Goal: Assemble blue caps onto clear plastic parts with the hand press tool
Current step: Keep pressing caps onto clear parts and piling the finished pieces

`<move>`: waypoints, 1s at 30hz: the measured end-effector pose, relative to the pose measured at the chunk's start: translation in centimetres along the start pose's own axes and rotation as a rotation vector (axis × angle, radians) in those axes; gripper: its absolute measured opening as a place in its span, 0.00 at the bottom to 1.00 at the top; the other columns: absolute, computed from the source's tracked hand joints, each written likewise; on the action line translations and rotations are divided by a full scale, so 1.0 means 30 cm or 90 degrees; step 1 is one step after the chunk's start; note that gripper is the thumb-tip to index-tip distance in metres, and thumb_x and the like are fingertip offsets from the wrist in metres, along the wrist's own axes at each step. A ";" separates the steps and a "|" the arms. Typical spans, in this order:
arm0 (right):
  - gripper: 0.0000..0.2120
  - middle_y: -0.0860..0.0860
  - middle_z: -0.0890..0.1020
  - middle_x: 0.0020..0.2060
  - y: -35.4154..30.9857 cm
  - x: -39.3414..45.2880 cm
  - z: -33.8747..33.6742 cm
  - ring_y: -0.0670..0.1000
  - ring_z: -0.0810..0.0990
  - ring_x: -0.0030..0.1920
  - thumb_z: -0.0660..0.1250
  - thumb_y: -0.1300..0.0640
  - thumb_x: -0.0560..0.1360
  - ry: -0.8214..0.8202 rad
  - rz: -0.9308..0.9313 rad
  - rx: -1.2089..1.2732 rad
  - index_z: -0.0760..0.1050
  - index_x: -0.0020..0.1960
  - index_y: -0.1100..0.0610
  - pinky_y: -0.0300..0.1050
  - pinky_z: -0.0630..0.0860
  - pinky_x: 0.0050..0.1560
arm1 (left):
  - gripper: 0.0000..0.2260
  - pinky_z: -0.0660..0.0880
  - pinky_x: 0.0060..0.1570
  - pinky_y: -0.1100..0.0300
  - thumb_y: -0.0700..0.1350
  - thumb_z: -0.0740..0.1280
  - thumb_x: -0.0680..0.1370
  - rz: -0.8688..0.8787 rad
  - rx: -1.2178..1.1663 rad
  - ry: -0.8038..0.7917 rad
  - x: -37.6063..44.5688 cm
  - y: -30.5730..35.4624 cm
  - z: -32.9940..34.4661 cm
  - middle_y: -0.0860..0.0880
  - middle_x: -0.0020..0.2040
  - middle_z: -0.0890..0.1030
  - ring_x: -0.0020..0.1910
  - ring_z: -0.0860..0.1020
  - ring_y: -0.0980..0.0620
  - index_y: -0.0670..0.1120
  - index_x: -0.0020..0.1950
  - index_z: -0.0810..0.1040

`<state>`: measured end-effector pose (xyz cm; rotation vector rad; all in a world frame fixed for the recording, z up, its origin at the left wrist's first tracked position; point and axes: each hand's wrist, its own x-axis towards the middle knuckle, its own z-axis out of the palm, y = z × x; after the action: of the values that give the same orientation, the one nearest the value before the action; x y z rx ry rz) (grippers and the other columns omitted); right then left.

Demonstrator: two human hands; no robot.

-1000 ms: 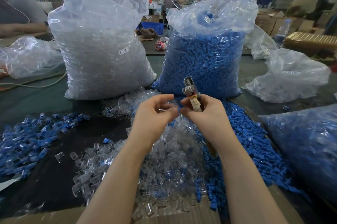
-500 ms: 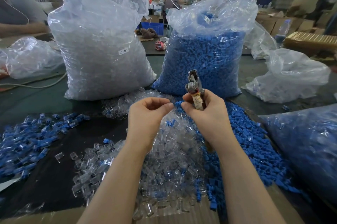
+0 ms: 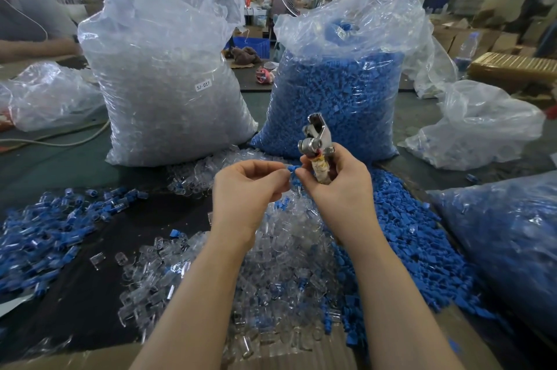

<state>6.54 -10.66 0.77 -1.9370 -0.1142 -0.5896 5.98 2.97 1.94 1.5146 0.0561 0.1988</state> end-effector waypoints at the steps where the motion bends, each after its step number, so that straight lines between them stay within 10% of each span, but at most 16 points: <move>1: 0.08 0.44 0.83 0.38 -0.001 -0.001 0.000 0.46 0.81 0.42 0.75 0.57 0.71 0.008 -0.005 -0.005 0.77 0.46 0.50 0.55 0.79 0.49 | 0.04 0.79 0.36 0.65 0.36 0.74 0.72 0.005 0.003 -0.001 -0.002 0.002 0.003 0.47 0.35 0.85 0.36 0.84 0.53 0.44 0.40 0.84; 24: 0.03 0.44 0.82 0.37 -0.017 0.004 -0.025 0.46 0.79 0.38 0.71 0.54 0.73 -0.096 0.021 -0.009 0.78 0.45 0.50 0.52 0.79 0.42 | 0.04 0.82 0.45 0.55 0.42 0.76 0.73 0.142 0.152 0.059 -0.004 -0.007 0.010 0.53 0.35 0.84 0.37 0.83 0.55 0.49 0.40 0.83; 30: 0.05 0.51 0.80 0.34 0.006 0.002 -0.057 0.54 0.75 0.36 0.70 0.56 0.73 -0.207 0.056 -0.039 0.76 0.44 0.56 0.53 0.74 0.40 | 0.04 0.77 0.38 0.68 0.35 0.72 0.75 0.095 -0.007 0.023 0.008 -0.003 0.005 0.50 0.34 0.83 0.34 0.82 0.56 0.43 0.42 0.81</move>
<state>6.05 -12.26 1.21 -2.0731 -0.2170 -0.2184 6.26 2.87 1.87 1.5044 -0.0291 0.3451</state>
